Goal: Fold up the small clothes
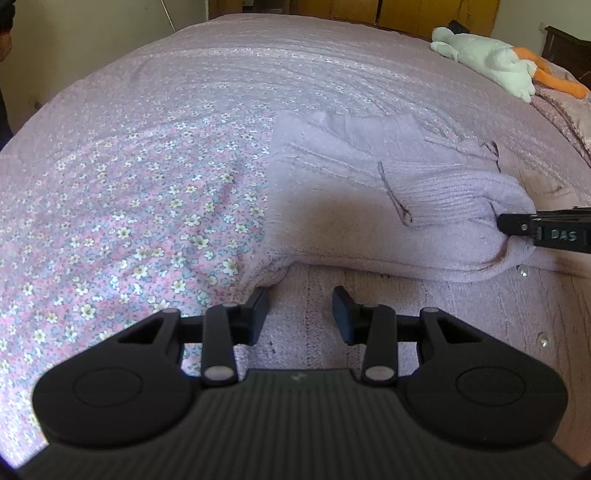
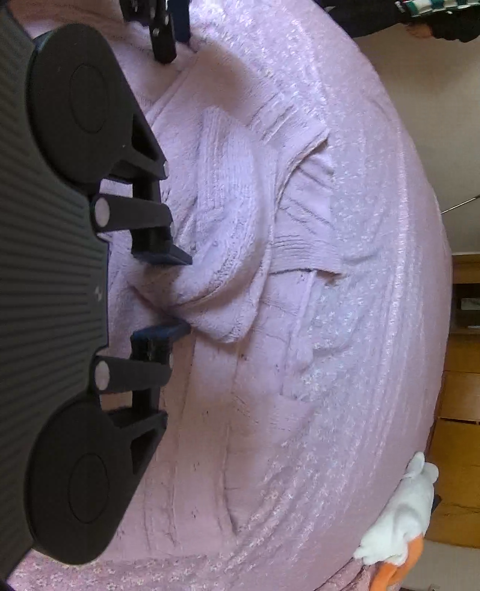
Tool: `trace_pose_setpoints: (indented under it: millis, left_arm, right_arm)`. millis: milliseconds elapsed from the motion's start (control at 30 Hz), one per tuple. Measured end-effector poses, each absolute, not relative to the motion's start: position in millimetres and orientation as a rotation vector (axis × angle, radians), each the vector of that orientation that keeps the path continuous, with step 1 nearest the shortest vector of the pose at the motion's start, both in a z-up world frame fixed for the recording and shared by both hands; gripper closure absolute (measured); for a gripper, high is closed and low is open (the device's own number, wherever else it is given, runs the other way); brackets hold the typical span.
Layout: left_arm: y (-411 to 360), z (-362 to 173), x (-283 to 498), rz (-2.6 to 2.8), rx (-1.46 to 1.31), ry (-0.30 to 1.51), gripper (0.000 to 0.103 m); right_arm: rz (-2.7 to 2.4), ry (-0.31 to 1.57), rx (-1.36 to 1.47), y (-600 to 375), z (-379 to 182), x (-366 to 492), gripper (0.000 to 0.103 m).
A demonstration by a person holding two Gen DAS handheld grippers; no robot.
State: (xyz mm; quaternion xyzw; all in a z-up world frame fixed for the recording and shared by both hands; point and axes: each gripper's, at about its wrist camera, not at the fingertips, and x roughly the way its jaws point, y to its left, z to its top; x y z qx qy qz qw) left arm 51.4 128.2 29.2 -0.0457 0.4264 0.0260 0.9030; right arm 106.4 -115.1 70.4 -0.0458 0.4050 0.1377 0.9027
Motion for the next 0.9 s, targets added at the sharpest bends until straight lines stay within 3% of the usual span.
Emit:
trace_pose_setpoints:
  millis: [67,133,400,667,700,733,800,900]
  left_arm:
    - [129,29,52,0.051,-0.095,0.882,0.062]
    - [130,30,52,0.052,-0.101,0.882,0.062]
    - [130,28,51,0.05,-0.096,0.878,0.062]
    - [130,28,50,0.048,-0.104,0.873,0.06]
    - [130,28,50,0.048,-0.102,0.872,0.059]
    - [129,27,49,0.048,-0.1,0.871,0.059]
    - [129,27,49,0.05,-0.098,0.869,0.059]
    - [128,27,50,0.052,-0.088,0.87,0.059]
  right_arm:
    - [0.289,0.791,-0.112,-110,82,98,0.055]
    - [0.317,0.75,-0.127,-101,93,95,0.041]
    - [0.53,0.776,-0.028,-56,93,92,0.04]
    - [0.572,0.801,-0.111,-11,62,111,0.04]
    - [0.572,0.795,-0.12,-8,59,112,0.042]
    - [0.561,0.79,-0.111,-9,57,115,0.059]
    - [0.517,0.791,-0.045,-17,55,125,0.08]
    - [0.513,0.773,0.052,-39,64,128,0.087]
